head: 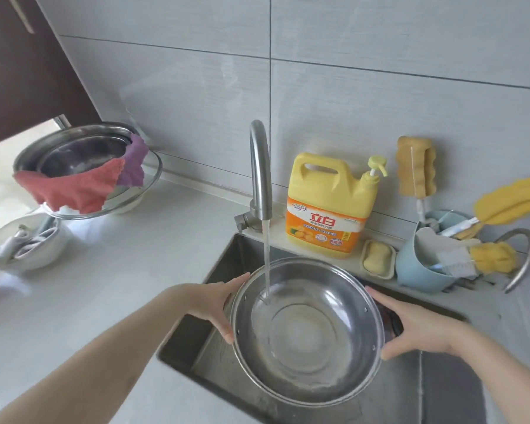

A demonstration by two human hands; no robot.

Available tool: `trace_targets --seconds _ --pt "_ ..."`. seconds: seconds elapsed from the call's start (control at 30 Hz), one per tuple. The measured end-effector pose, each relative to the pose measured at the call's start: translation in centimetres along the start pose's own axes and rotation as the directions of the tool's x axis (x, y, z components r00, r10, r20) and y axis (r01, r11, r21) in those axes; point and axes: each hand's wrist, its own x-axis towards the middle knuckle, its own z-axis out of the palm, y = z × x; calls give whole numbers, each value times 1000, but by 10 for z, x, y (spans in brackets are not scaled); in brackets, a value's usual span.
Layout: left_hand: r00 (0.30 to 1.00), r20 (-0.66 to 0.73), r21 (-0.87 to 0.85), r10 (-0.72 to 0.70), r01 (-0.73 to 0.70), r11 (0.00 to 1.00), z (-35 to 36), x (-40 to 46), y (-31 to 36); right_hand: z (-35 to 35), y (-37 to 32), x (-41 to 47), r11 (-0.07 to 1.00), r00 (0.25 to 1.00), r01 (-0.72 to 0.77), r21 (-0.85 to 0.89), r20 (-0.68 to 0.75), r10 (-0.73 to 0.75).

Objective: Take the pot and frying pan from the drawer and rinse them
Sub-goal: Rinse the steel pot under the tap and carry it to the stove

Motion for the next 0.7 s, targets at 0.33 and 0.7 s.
trace_targets --seconds 0.33,0.7 --pt "974 112 178 -195 173 969 -86 -67 8 62 -36 32 949 981 93 301 133 -138" --pt "830 -550 97 96 -51 994 -42 -62 -41 35 -73 34 933 856 361 7 -399 -328"
